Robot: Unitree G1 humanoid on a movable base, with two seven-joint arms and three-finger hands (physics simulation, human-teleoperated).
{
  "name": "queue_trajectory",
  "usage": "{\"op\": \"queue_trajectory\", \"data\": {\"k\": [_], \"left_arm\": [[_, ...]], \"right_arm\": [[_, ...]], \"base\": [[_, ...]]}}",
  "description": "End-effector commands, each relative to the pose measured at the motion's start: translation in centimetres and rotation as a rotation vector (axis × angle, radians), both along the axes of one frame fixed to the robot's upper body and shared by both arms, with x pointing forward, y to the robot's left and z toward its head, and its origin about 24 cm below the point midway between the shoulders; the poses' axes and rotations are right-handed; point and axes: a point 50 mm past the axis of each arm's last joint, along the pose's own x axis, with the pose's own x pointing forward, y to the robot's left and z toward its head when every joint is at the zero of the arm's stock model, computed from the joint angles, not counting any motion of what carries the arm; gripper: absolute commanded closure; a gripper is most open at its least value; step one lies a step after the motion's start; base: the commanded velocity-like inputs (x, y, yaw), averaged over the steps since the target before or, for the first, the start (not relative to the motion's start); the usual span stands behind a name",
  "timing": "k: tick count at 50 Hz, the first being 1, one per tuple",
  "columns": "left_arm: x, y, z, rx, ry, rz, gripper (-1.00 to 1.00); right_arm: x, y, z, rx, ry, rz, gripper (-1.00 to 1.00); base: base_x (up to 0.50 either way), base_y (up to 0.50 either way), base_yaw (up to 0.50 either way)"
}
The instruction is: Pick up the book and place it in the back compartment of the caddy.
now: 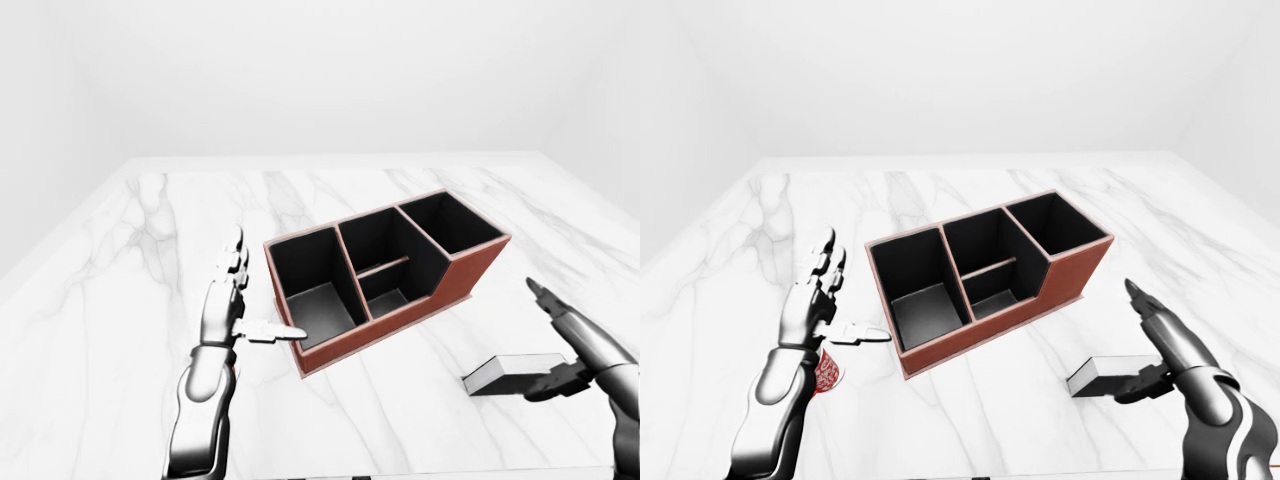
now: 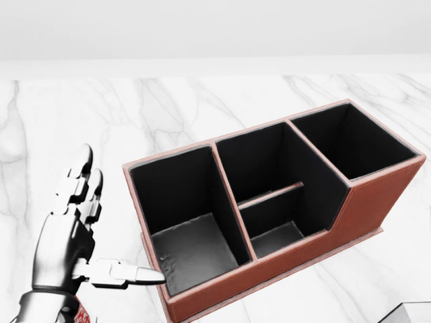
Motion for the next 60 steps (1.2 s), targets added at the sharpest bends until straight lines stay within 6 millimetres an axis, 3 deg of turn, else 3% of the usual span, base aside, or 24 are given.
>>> {"op": "queue_trajectory", "data": {"k": [1, 60], "left_arm": [[0.0, 0.0, 0.0, 0.001, 0.001, -0.001, -1.0], [0.1, 0.0, -0.2, 0.004, 0.011, -0.001, -1.0]], "right_arm": [[0.0, -0.4, -0.3, -0.003, 0.008, -0.014, -1.0], [0.3, -1.0, -2.3, -0.01, 0.066, -0.044, -1.0]], "base": [[0.0, 0.0, 0.0], [0.0, 0.0, 0.0]]}}
